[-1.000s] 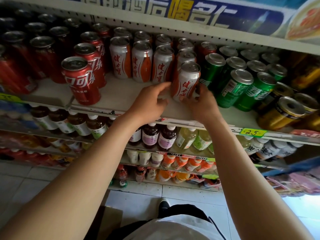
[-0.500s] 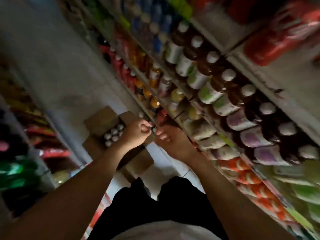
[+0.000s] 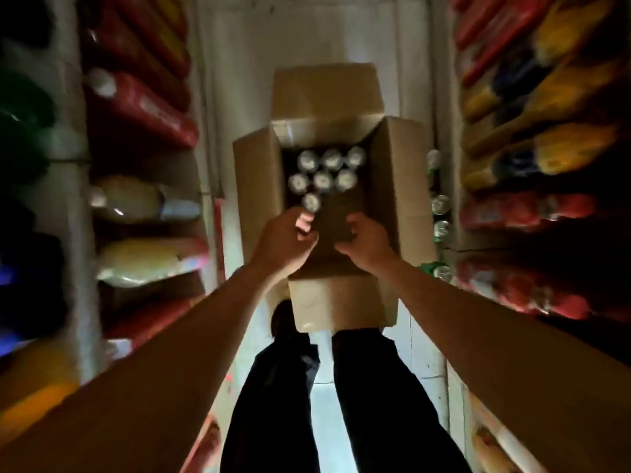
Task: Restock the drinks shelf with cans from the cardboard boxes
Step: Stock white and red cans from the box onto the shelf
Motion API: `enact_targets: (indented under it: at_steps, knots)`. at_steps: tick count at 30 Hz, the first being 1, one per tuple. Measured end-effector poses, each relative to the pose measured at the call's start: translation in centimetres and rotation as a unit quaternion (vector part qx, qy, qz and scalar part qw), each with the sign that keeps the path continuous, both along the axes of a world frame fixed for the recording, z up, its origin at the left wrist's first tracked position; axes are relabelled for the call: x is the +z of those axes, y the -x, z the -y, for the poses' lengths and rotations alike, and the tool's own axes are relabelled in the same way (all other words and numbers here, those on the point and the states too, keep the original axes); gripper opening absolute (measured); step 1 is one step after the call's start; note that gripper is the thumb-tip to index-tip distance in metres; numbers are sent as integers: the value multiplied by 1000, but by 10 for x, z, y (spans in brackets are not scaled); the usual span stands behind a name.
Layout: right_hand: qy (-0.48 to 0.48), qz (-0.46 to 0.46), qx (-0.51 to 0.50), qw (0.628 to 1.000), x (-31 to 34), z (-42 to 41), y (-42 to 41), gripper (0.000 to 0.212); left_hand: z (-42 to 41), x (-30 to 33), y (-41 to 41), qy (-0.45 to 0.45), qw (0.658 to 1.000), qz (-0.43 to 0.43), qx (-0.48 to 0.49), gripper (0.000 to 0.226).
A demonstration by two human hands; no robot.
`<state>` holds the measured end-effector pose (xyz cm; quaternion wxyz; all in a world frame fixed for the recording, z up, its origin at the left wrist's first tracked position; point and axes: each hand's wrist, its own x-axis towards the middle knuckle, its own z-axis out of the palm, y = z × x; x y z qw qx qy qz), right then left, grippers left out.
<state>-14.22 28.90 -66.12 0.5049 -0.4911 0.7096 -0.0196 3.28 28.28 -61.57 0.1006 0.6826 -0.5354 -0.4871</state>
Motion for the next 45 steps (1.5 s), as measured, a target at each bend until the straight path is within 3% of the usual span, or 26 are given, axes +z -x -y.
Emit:
enact_targets:
  at_steps: [4,7,10,13,18,20,23,26,29,33,36,40,45]
  knots:
    - [34,-2,51,998,-104,33,-36,68,19,-61,-8,113,992,51,27,15]
    - [41,-19,111,993,-184,50,-54,77,17,-77,-22,183,974,124,-52,11]
    - [12,-12,124,992,-200,58,-77,75,10,-94,-48,198,960,174,-95,16]
    - [79,-29,73,994,-240,57,-81,71,1,-113,-67,171,973,116,-99,27]
    - [109,32,10,994,-222,49,-74,72,-7,-119,-68,153,982,87,-65,39]
    - [121,52,-10,991,-179,42,-55,60,-7,-107,-64,126,987,79,-63,50]
    - [137,114,-76,981,-68,37,-22,42,9,-50,-43,85,984,89,-126,89]
    - [122,208,-114,964,42,34,10,43,29,21,-12,33,984,-4,-174,112]
    - [144,239,-100,955,212,30,53,47,54,153,28,26,967,-62,-245,105]
    - [201,272,-118,934,383,11,84,56,69,304,69,14,939,-181,-291,64]
    - [280,246,-150,916,501,-28,106,73,55,420,111,-33,899,-280,-334,61]
    - [389,150,-233,879,620,-95,134,75,25,526,169,-39,832,-363,-417,86]
    - [496,25,-355,792,699,-183,166,76,-45,614,241,90,812,-362,-449,91]
